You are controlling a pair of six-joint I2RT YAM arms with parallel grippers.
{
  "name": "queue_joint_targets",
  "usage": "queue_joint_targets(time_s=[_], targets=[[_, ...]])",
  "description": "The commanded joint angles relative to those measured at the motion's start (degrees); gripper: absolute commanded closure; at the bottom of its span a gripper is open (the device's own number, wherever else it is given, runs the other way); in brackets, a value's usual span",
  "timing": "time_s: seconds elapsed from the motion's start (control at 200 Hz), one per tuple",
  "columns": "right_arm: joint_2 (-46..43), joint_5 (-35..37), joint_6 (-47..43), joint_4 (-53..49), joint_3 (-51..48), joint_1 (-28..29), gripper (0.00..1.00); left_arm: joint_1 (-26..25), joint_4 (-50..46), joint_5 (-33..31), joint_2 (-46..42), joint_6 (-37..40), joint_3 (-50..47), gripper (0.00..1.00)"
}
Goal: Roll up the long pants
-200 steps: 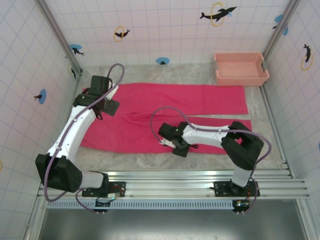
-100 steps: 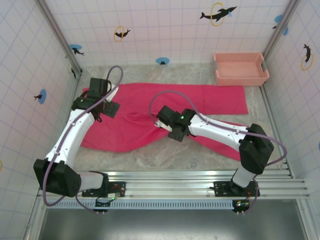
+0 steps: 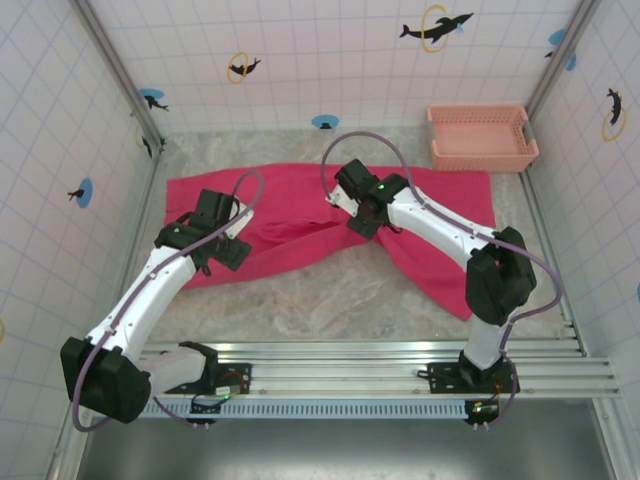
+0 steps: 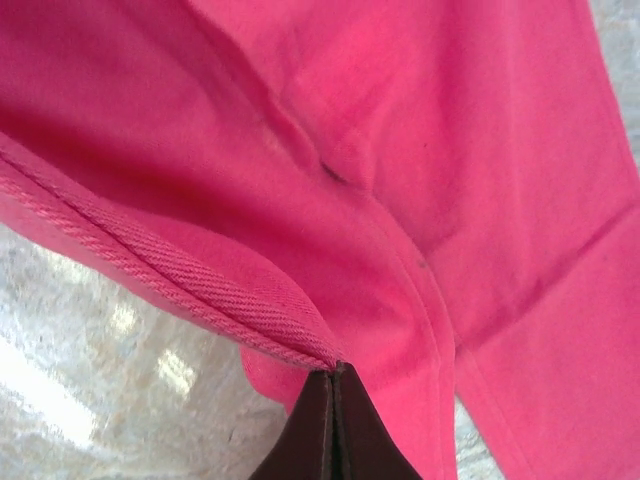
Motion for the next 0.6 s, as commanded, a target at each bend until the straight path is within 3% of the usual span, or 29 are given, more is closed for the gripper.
queue_joint_targets(time_s=[0.0, 0.37, 0.596], targets=[[1.96, -1.93, -1.13, 0.93, 3.73, 0.13, 1.0, -0.63, -0.6, 2.42, 2.23, -0.92, -0.71, 0.03], [2.56, -2.98, -1.2, 1.76, 3.17, -0.57, 1.0, -3.39, -0.74, 4.08, 13.8, -1.5, -0.24, 0.04], [2.07, -4.4, 0.37, 1.96, 4.41, -2.53, 1.0, -4.68, -1.68, 6.33, 12.33, -1.11, 0.23, 0.08]])
